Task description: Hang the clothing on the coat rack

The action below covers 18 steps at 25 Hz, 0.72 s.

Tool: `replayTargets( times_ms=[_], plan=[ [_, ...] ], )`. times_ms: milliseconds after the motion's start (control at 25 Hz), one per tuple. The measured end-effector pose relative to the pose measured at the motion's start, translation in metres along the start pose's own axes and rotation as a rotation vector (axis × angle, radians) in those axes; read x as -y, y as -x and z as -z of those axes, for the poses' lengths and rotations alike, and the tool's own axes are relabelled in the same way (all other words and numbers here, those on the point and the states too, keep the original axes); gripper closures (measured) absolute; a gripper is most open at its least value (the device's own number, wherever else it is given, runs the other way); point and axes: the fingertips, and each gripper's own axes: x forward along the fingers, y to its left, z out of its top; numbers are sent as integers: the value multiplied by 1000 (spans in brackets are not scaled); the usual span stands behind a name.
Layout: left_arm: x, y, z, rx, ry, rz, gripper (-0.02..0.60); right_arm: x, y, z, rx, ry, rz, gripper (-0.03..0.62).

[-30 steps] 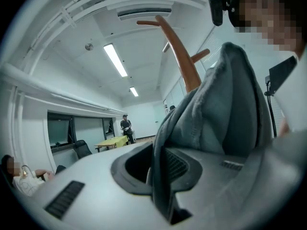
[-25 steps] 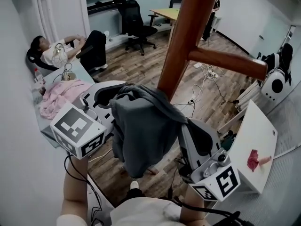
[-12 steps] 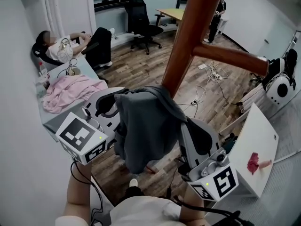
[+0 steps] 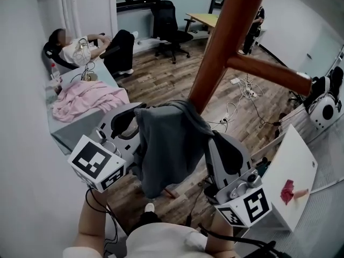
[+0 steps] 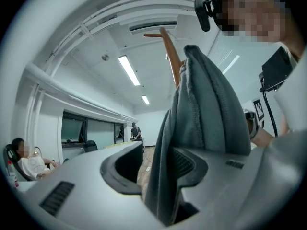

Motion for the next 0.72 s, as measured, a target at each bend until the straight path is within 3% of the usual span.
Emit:
replayTargets(
  times_ms=[200, 480, 720],
  plan=[
    [-8, 13, 3, 11, 22, -39, 411, -6, -8, 6, -23, -6, -24, 569],
    [-22, 28, 6, 9, 24, -156, 363, -7, -7, 9, -37, -16, -18, 559],
    [-23, 44, 13, 26, 51, -189, 299, -12, -5, 14, -38, -27, -22, 505]
  ],
)
